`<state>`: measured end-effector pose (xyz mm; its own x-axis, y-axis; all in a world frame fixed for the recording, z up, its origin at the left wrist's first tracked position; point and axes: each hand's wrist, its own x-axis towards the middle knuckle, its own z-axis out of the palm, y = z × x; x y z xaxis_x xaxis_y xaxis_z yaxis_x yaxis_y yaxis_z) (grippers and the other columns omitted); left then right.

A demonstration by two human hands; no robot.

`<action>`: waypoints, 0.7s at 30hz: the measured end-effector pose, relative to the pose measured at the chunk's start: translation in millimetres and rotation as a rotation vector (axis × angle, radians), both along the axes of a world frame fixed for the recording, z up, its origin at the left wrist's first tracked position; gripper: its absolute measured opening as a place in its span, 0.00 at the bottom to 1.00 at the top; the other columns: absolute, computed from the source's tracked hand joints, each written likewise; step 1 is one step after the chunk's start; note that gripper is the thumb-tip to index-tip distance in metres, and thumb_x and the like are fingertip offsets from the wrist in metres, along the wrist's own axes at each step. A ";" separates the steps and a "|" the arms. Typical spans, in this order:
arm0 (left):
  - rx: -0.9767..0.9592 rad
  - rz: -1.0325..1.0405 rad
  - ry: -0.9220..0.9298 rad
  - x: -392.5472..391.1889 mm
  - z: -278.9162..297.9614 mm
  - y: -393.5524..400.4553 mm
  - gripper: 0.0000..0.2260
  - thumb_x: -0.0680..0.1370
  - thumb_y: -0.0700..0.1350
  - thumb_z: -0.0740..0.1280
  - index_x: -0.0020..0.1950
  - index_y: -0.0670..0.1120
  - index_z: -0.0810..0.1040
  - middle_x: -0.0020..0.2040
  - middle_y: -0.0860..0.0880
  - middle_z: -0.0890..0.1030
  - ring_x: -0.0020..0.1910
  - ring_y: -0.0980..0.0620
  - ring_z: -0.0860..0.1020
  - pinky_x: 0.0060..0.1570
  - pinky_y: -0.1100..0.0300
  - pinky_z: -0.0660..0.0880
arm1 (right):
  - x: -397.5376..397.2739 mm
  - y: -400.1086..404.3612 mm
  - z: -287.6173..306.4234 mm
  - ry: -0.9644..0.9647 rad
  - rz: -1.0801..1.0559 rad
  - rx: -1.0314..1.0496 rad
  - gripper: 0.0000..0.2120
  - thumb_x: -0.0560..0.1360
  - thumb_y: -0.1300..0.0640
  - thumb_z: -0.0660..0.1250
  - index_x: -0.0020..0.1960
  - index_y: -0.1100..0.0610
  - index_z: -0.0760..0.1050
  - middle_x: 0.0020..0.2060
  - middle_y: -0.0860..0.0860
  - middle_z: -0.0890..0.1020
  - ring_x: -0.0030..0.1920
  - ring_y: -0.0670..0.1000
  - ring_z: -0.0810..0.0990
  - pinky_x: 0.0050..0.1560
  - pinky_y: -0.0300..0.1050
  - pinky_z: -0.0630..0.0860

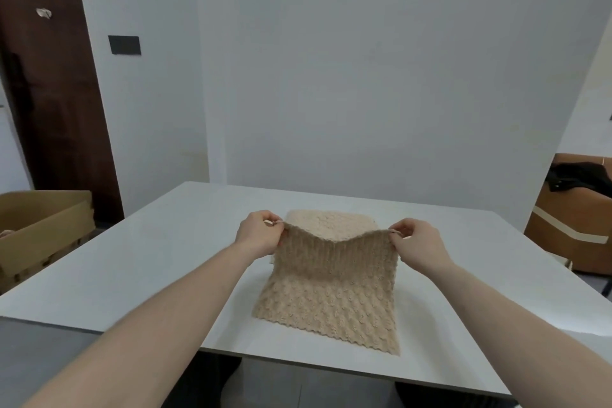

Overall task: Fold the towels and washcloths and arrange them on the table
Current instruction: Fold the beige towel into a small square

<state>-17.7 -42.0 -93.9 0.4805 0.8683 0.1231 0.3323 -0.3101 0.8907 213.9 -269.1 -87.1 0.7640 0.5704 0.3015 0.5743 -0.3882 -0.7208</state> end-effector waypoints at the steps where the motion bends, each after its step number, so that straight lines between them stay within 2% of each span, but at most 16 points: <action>1: -0.014 -0.005 0.001 -3.3 -2.8 0.0 0.04 0.80 0.45 0.67 0.49 0.49 0.82 0.43 0.48 0.86 0.43 0.47 0.86 0.41 0.52 0.84 | -1.8 -2.5 -2.5 0.009 0.003 0.001 0.07 0.74 0.56 0.67 0.43 0.46 0.82 0.42 0.43 0.85 0.40 0.50 0.84 0.43 0.48 0.82; 5: -0.036 -0.043 0.004 -20.8 -12.9 -3.4 0.03 0.81 0.43 0.67 0.51 0.47 0.80 0.47 0.48 0.85 0.44 0.50 0.86 0.37 0.56 0.82 | -14.8 -17.1 -9.7 0.038 0.028 0.004 0.07 0.74 0.58 0.67 0.42 0.48 0.82 0.41 0.44 0.85 0.42 0.48 0.84 0.39 0.42 0.78; 11: 0.034 -0.107 0.078 -52.4 -35.9 -12.0 0.03 0.81 0.45 0.68 0.49 0.48 0.81 0.49 0.52 0.84 0.43 0.54 0.86 0.49 0.52 0.81 | -40.7 -45.0 -23.9 -0.004 0.095 -0.018 0.08 0.71 0.60 0.68 0.38 0.49 0.82 0.36 0.45 0.85 0.41 0.46 0.83 0.45 0.44 0.80; 17: 0.223 -0.130 0.206 -81.5 -53.8 -26.4 0.04 0.79 0.49 0.69 0.47 0.55 0.83 0.46 0.58 0.85 0.48 0.58 0.82 0.47 0.59 0.75 | -63.0 -71.3 -49.9 -0.090 0.172 -0.072 0.07 0.70 0.59 0.71 0.37 0.47 0.80 0.35 0.39 0.84 0.42 0.38 0.82 0.47 0.40 0.78; 21: 0.278 -0.140 0.278 -95.1 -66.7 -36.2 0.03 0.78 0.52 0.70 0.46 0.57 0.84 0.46 0.62 0.84 0.48 0.62 0.81 0.52 0.57 0.78 | -72.3 -86.2 -67.3 -0.124 0.202 -0.145 0.05 0.68 0.55 0.71 0.38 0.45 0.80 0.37 0.38 0.84 0.44 0.37 0.82 0.49 0.42 0.79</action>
